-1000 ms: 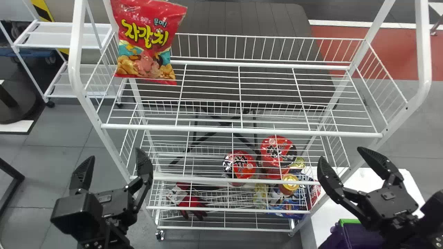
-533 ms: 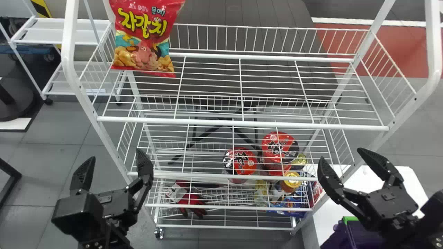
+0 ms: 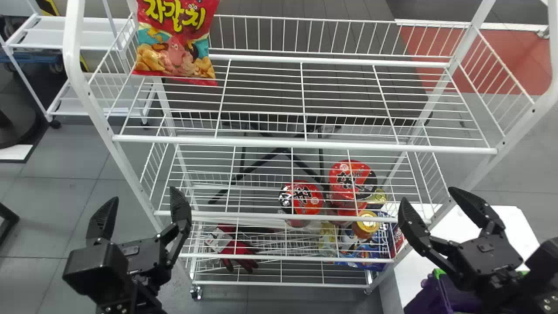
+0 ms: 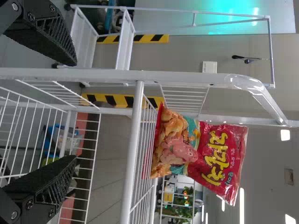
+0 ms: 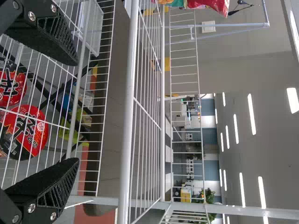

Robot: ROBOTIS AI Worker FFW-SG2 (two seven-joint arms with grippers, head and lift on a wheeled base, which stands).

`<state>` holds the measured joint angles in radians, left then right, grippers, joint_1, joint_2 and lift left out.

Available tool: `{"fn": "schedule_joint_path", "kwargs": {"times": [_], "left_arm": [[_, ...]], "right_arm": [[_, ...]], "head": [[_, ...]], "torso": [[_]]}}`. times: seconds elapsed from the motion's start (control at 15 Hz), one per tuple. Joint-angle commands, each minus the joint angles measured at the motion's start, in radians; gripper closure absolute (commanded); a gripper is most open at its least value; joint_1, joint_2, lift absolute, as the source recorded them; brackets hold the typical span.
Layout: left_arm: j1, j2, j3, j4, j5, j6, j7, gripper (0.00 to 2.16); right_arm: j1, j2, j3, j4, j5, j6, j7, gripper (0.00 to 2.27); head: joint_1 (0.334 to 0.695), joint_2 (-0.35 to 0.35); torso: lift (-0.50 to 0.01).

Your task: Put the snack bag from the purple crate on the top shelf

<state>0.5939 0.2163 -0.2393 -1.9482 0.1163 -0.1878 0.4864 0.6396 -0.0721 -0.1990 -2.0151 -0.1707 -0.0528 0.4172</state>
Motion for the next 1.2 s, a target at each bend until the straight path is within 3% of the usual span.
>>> {"fn": "schedule_joint_path", "kwargs": {"times": [0.0,1.13], "left_arm": [[-0.002,0.0,0.0,0.0,0.0,0.0,0.0,0.11],[-0.003,0.0,0.0,0.005,0.002,0.0,-0.003,0.11]], "right_arm": [[-0.005,0.0,0.001,0.003,0.0,0.003,0.0,0.08],[-0.011,-0.003,0.001,0.009,0.0,0.009,0.0,0.08]], "head": [[0.695,-0.043],[0.695,-0.043]], "torso": [[-0.16],[-0.228]]}}
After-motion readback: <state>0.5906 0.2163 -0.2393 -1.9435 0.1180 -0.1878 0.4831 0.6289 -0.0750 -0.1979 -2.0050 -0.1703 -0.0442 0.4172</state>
